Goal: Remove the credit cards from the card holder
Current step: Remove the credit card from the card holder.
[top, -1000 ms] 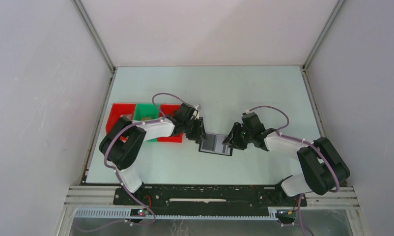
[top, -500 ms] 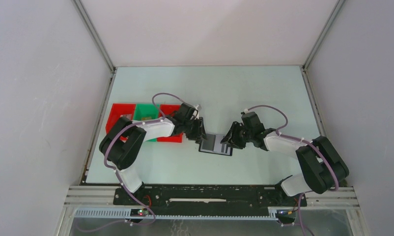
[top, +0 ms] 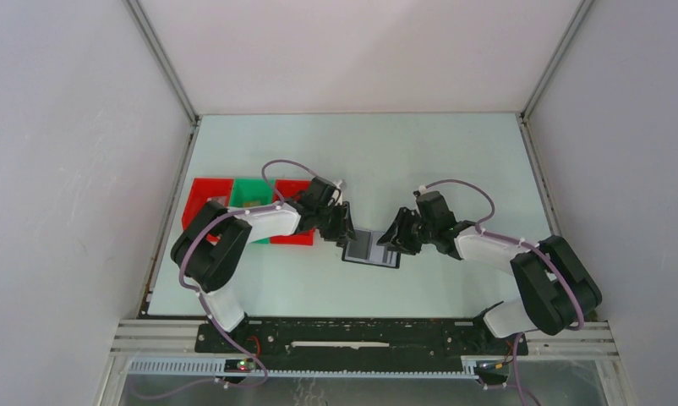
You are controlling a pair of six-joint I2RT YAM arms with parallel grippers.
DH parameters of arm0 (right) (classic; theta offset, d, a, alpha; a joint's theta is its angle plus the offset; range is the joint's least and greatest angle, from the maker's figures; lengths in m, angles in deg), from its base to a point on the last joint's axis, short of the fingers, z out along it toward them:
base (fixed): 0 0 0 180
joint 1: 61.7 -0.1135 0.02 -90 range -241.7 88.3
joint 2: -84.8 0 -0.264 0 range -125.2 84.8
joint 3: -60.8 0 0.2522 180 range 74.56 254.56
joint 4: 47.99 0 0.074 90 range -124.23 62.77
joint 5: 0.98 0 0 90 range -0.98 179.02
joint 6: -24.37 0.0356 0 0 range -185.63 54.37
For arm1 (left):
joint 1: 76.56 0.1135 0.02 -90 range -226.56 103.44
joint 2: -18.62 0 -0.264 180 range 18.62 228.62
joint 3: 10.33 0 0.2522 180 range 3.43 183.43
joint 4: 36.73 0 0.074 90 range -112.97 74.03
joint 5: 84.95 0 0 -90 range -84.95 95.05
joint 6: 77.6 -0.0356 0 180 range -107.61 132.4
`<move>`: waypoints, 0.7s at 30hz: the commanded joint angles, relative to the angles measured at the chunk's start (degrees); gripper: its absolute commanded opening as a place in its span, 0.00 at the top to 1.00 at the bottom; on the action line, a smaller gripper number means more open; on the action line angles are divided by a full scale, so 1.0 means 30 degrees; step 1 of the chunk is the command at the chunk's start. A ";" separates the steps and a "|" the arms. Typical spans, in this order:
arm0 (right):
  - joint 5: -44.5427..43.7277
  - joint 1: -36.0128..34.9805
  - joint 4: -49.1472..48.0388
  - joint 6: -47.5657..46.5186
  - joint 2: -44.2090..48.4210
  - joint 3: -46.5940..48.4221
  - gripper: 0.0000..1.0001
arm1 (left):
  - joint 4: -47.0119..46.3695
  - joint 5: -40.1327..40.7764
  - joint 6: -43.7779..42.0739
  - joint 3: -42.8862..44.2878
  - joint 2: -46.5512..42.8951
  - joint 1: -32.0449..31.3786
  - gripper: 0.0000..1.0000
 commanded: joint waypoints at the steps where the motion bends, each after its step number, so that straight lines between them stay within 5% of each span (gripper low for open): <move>1: 0.0470 -0.0230 -0.0818 0.0178 0.0396 0.0584 0.50 | 0.0087 -0.0454 -0.0314 0.0061 0.0854 -0.0470 0.59; 11: 0.1871 -0.0230 -0.2041 0.0375 0.0750 0.0584 0.51 | 0.0222 -0.0447 -0.0357 0.0241 0.0746 -0.0511 0.59; 21: -0.0963 0.0395 0.1160 -0.0170 0.0624 0.0584 0.50 | 0.1266 0.0047 -0.0725 0.0707 -0.0736 -0.0485 0.59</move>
